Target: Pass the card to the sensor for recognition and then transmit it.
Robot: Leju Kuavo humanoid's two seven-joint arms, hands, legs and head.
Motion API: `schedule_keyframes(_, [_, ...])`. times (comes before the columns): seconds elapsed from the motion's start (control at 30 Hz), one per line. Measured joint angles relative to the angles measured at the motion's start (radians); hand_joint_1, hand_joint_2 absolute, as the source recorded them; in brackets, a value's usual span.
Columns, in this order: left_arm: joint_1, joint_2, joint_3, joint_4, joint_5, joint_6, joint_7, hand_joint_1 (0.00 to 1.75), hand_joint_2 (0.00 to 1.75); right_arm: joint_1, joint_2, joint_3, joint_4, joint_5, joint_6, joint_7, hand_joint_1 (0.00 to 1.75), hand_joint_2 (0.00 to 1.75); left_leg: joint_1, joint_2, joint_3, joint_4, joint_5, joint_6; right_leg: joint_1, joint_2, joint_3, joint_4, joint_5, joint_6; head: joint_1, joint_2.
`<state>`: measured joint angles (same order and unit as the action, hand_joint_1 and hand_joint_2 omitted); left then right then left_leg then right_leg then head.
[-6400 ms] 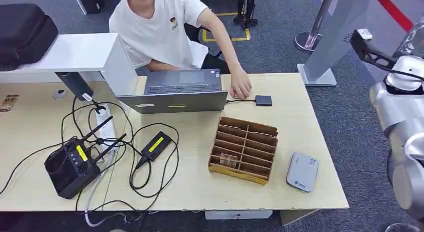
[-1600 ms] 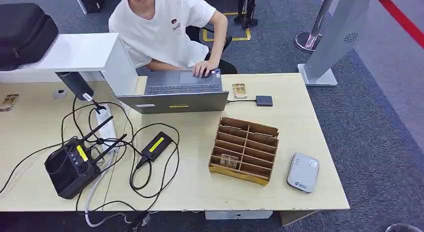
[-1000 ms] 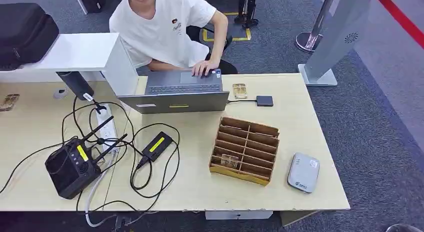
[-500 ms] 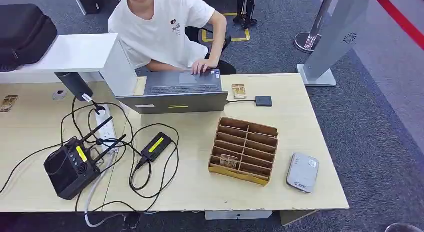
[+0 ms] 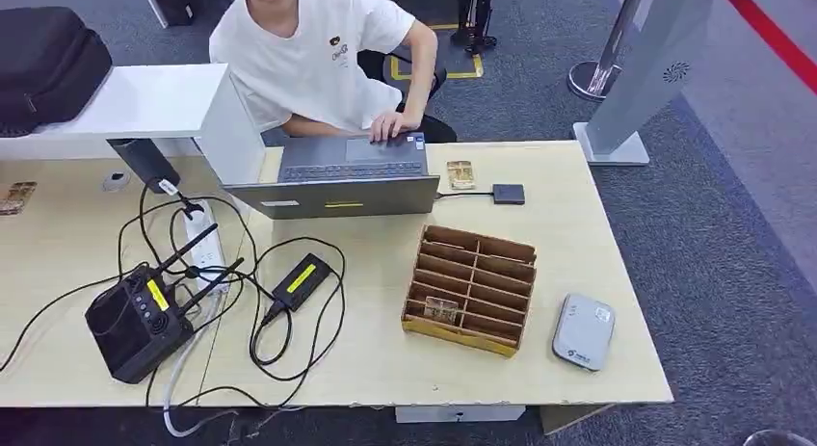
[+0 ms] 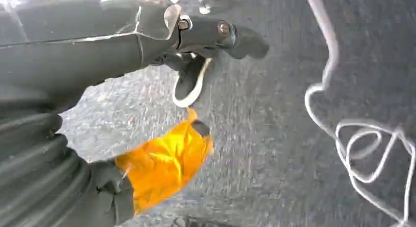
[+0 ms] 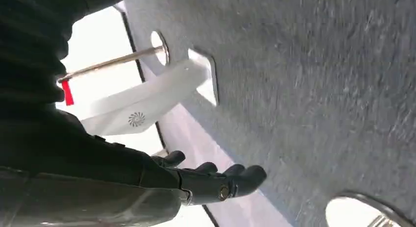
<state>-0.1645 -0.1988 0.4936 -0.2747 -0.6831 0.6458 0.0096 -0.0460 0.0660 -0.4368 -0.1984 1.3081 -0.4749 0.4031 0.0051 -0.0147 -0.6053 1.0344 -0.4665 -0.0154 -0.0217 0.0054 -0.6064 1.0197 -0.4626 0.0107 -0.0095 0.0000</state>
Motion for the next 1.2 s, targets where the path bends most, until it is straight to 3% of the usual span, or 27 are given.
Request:
schedule_keyframes(0.03, [-0.002, 0.000, 0.001, 0.002, 0.049, -0.062, 0.039, 0.00, 1.75, 0.000, 0.000, -0.003, 0.000, 0.000, 0.032, -0.033, 0.00, 1.75, 0.000, 0.001, 0.000, 0.000, 0.000, 0.000, 0.000, 0.001, 0.000, 0.000, 0.000, 0.000, 0.000, 0.000])
schedule_keyframes(0.1, [-0.002, 0.012, 0.011, 0.008, 0.129, -0.298, 0.122, 0.00, 1.75, -0.001, -0.001, -0.003, 0.000, 0.005, 0.137, -0.118, 0.00, 1.75, 0.000, 0.002, 0.001, 0.000, 0.000, 0.000, 0.000, 0.002, 0.000, 0.000, 0.000, 0.000, 0.000, 0.000])
schedule_keyframes(0.17, [0.000, 0.038, 0.017, 0.008, 0.146, -0.698, 0.165, 0.00, 1.75, 0.000, 0.000, -0.005, 0.003, 0.000, 0.250, -0.151, 0.00, 1.75, 0.000, 0.001, 0.000, 0.000, 0.000, 0.000, 0.000, 0.001, 0.000, 0.000, 0.000, 0.000, 0.000, 0.000])
schedule_keyframes(0.2, [-0.002, 0.053, 0.017, 0.008, 0.146, -0.837, 0.175, 0.00, 1.75, 0.000, 0.002, -0.005, 0.004, -0.001, 0.282, -0.155, 0.00, 1.75, 0.000, 0.001, 0.000, 0.000, 0.000, 0.000, 0.000, 0.001, 0.000, 0.000, 0.000, 0.000, 0.000, 0.000])
schedule_keyframes(0.23, [-0.002, 0.064, 0.017, 0.007, 0.135, -0.946, 0.169, 0.00, 1.75, 0.001, 0.006, -0.005, 0.005, -0.001, 0.266, -0.140, 0.00, 1.75, 0.000, 0.001, 0.001, 0.000, 0.000, 0.000, 0.000, 0.001, 0.000, 0.000, 0.000, 0.000, -0.001, 0.000])
schedule_keyframes(0.27, [-0.002, 0.070, 0.017, 0.005, 0.123, -0.996, 0.156, 0.00, 1.75, 0.002, 0.009, -0.008, 0.005, -0.002, 0.235, -0.120, 0.00, 1.75, -0.001, 0.001, 0.001, 0.000, 0.000, 0.000, 0.000, 0.001, 0.000, 0.000, 0.000, 0.000, -0.001, 0.000])
schedule_keyframes(0.3, [-0.003, 0.071, 0.017, 0.000, 0.112, -0.991, 0.146, 0.00, 1.75, 0.002, 0.010, -0.012, 0.005, -0.003, 0.198, -0.101, 0.00, 1.75, 0.000, 0.001, 0.001, 0.000, 0.000, 0.000, 0.000, 0.001, 0.000, 0.000, 0.000, 0.000, 0.000, 0.000])
schedule_keyframes(0.37, [-0.001, 0.066, 0.016, -0.007, 0.083, -0.834, 0.097, 0.00, 1.75, 0.002, 0.011, -0.019, 0.004, -0.004, 0.114, -0.064, 0.00, 1.75, 0.000, 0.001, 0.001, 0.000, 0.000, 0.000, 0.000, 0.001, 0.000, 0.000, 0.000, 0.000, 0.000, 0.000])
schedule_keyframes(0.4, [0.003, 0.056, 0.015, -0.015, 0.067, -0.679, 0.053, 0.00, 1.75, 0.002, 0.014, -0.024, 0.003, -0.004, 0.050, -0.038, 0.00, 1.75, 0.000, 0.001, 0.001, 0.000, 0.000, 0.000, 0.000, 0.001, 0.000, 0.000, 0.000, 0.000, 0.000, 0.000])
schedule_keyframes(0.43, [0.004, 0.042, 0.015, -0.018, 0.058, -0.470, 0.015, 0.00, 1.75, 0.001, 0.015, -0.030, 0.003, -0.004, 0.000, -0.028, 0.00, 1.75, 0.000, 0.001, 0.001, 0.000, 0.000, 0.000, 0.000, 0.001, 0.000, 0.000, 0.000, 0.000, 0.000, 0.000])
schedule_keyframes(0.5, [0.004, 0.013, 0.012, -0.018, 0.056, -0.127, -0.013, 0.00, 1.75, 0.001, 0.016, -0.037, 0.003, -0.005, -0.031, -0.033, 0.00, 1.75, -0.001, 0.001, 0.001, 0.000, 0.000, 0.000, 0.000, 0.001, 0.000, 0.000, 0.000, 0.000, 0.000, 0.000])
schedule_keyframes(0.57, [0.003, 0.002, 0.008, -0.014, 0.069, 0.012, 0.014, 0.00, 1.75, 0.001, 0.017, -0.040, 0.003, -0.005, 0.007, -0.066, 0.00, 1.75, -0.001, 0.001, 0.001, 0.000, 0.000, 0.000, 0.000, 0.001, 0.000, 0.000, 0.000, 0.000, 0.000, 0.000])
schedule_keyframes(0.6, [0.001, 0.000, 0.008, -0.010, 0.083, 0.000, 0.043, 0.00, 1.75, 0.000, 0.017, -0.042, 0.003, -0.011, 0.046, -0.095, 0.00, 1.75, -0.001, 0.001, 0.001, 0.000, 0.000, 0.000, 0.000, 0.001, 0.000, 0.000, 0.000, 0.000, 0.000, 0.000])
schedule_keyframes(0.67, [0.001, 0.010, 0.009, -0.006, 0.139, -0.160, 0.111, 0.00, 1.75, 0.000, 0.017, -0.047, 0.004, -0.013, 0.144, -0.165, 0.00, 1.75, 0.000, 0.001, 0.001, 0.000, 0.000, 0.000, 0.000, 0.001, 0.000, 0.000, 0.000, 0.000, 0.000, 0.000])
schedule_keyframes(0.77, [0.002, 0.043, 0.017, -0.005, 0.191, -0.681, 0.137, 0.00, 1.75, 0.000, 0.018, -0.053, 0.005, -0.032, 0.215, -0.201, 0.00, 1.75, 0.000, 0.001, 0.001, 0.000, 0.000, 0.000, 0.000, 0.001, 0.000, 0.000, 0.000, 0.000, 0.000, 0.000])
schedule_keyframes(0.83, [0.002, 0.060, 0.018, -0.005, 0.191, -0.860, 0.132, 0.00, 1.75, 0.000, 0.019, -0.064, 0.005, -0.045, 0.240, -0.206, 0.00, 1.75, 0.000, 0.001, 0.001, 0.000, 0.000, 0.000, 0.000, 0.001, 0.000, 0.000, 0.000, -0.001, 0.000, 0.000])
schedule_keyframes(0.87, [0.002, 0.061, 0.018, -0.005, 0.175, -0.871, 0.115, 0.00, 1.75, 0.000, 0.021, -0.067, 0.005, -0.046, 0.233, -0.195, 0.00, 1.75, 0.000, 0.001, 0.001, 0.000, 0.000, 0.000, 0.000, 0.001, 0.000, 0.000, 0.000, -0.001, 0.000, 0.000])
schedule_keyframes(0.9, [0.002, 0.061, 0.017, -0.006, 0.159, -0.833, 0.099, 0.00, 1.75, 0.001, 0.023, -0.070, 0.005, -0.045, 0.215, -0.179, 0.00, 1.75, 0.000, 0.001, 0.001, 0.000, 0.000, 0.000, 0.000, 0.001, 0.000, 0.000, 0.000, -0.001, 0.000, 0.000])
schedule_keyframes(0.93, [0.002, 0.058, 0.015, -0.008, 0.136, -0.741, 0.076, 0.00, 1.75, 0.001, 0.023, -0.074, 0.005, -0.042, 0.169, -0.155, 0.00, 1.75, 0.000, 0.001, 0.001, 0.000, 0.000, 0.000, 0.000, 0.001, 0.000, 0.000, 0.000, -0.001, 0.000, 0.000])
schedule_keyframes(1.03, [0.002, 0.034, 0.002, -0.008, 0.103, -0.300, 0.012, 0.00, 1.75, 0.001, 0.031, -0.080, 0.004, -0.029, 0.016, -0.094, 0.00, 1.75, 0.000, 0.001, 0.001, 0.000, 0.000, 0.000, 0.000, 0.001, 0.000, 0.000, 0.000, -0.001, 0.000, 0.000])
schedule_keyframes(1.1, [0.002, 0.021, -0.004, -0.008, 0.106, -0.140, -0.004, 0.00, 1.75, 0.001, 0.031, -0.082, 0.004, -0.022, -0.003, -0.093, 0.00, 1.75, -0.001, 0.000, 0.001, 0.000, 0.000, 0.000, 0.000, 0.000, 0.000, 0.000, -0.001, 0.000, 0.000, 0.000])
schedule_keyframes(1.13, [0.003, 0.014, -0.008, -0.008, 0.121, -0.145, 0.000, 0.00, 1.75, 0.000, 0.031, -0.085, 0.004, -0.023, 0.023, -0.102, 0.00, 1.75, -0.001, 0.000, 0.001, 0.000, 0.000, 0.000, 0.000, 0.000, 0.001, 0.000, -0.001, 0.000, 0.000, 0.000])
schedule_keyframes(1.17, [0.002, 0.013, -0.008, -0.008, 0.146, -0.207, 0.021, 0.00, 1.75, -0.002, 0.031, -0.089, 0.004, -0.029, 0.080, -0.123, 0.00, 1.75, 0.000, 0.001, 0.001, 0.000, 0.000, 0.000, 0.000, 0.000, 0.001, 0.000, -0.001, 0.000, 0.000, 0.000])
schedule_keyframes(1.2, [0.002, 0.014, -0.008, -0.008, 0.174, -0.320, 0.048, 0.00, 1.75, -0.002, 0.031, -0.092, 0.004, -0.034, 0.140, -0.145, 0.00, 1.75, 0.000, 0.001, 0.001, 0.000, 0.000, 0.000, 0.000, 0.001, 0.001, 0.000, -0.001, 0.000, 0.000, 0.000])
